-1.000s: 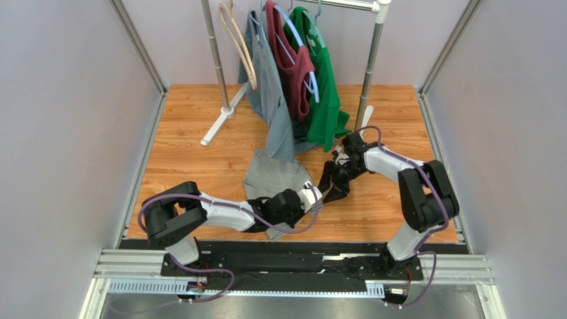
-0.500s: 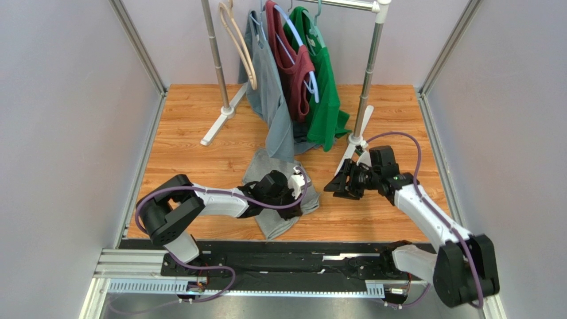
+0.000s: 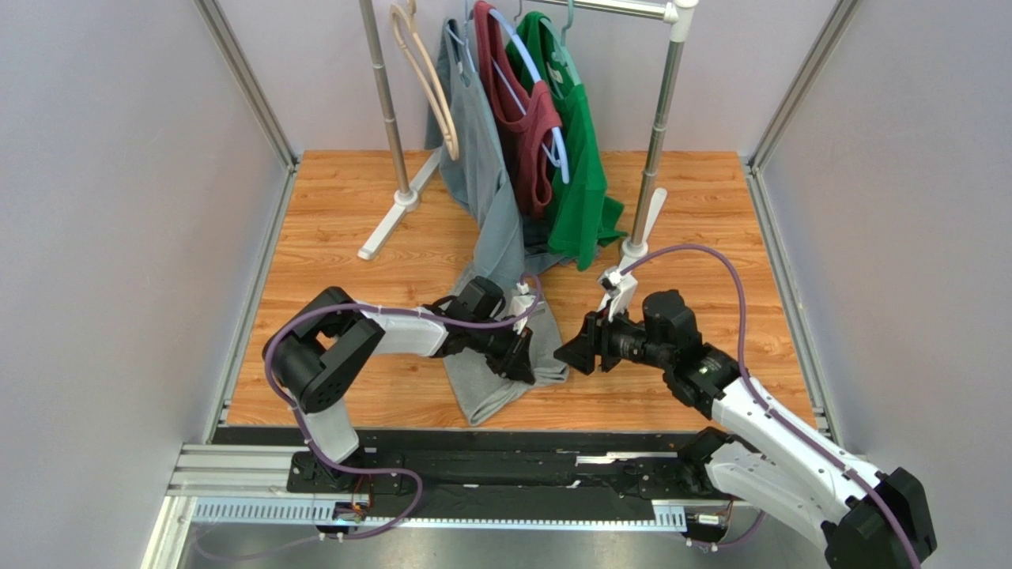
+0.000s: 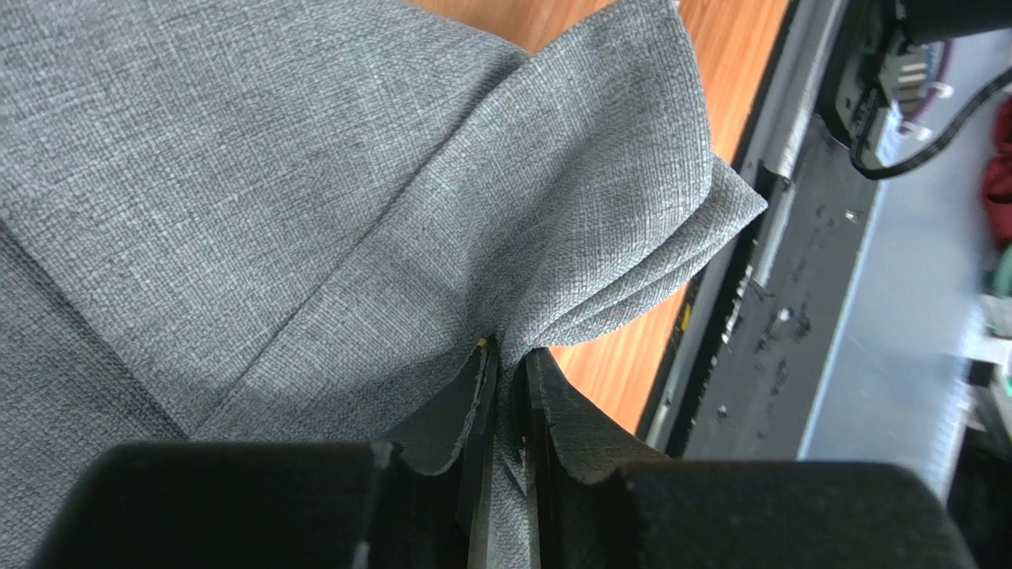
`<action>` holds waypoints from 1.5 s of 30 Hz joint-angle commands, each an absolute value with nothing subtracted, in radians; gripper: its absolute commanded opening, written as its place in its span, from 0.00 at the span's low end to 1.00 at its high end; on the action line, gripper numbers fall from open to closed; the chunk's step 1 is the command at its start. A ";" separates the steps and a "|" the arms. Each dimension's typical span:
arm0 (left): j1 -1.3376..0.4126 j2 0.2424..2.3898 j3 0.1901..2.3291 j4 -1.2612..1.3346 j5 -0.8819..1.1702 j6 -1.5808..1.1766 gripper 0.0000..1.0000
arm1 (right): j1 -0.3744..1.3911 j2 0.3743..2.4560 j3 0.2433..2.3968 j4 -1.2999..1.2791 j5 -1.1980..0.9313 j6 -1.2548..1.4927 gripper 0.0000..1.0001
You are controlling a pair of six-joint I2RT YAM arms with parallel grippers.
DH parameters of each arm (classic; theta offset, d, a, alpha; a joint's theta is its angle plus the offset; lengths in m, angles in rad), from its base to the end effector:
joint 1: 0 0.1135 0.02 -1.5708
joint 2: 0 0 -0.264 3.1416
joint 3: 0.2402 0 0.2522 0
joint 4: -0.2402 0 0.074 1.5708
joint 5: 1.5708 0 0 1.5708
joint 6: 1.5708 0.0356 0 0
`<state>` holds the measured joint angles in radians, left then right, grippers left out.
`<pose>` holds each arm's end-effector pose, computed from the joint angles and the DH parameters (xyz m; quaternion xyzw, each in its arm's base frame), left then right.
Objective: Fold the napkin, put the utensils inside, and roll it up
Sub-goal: Roll the napkin at the center of the board.
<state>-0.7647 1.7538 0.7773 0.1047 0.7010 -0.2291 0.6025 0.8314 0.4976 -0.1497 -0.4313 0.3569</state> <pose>0.2150 -0.2381 0.1263 0.3469 0.8199 -0.4369 0.1289 0.1459 0.1184 0.2356 -0.2122 0.8162 0.3957 0.3637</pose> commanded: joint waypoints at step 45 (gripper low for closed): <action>-0.706 1.830 0.847 -0.140 0.828 -0.172 0.04 | 0.969 1.311 0.572 -0.086 -0.190 0.021 0.50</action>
<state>-0.7116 1.8107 0.8406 -0.1017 0.8528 -0.2142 0.9619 1.2888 0.5545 -0.0711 -0.2317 0.0078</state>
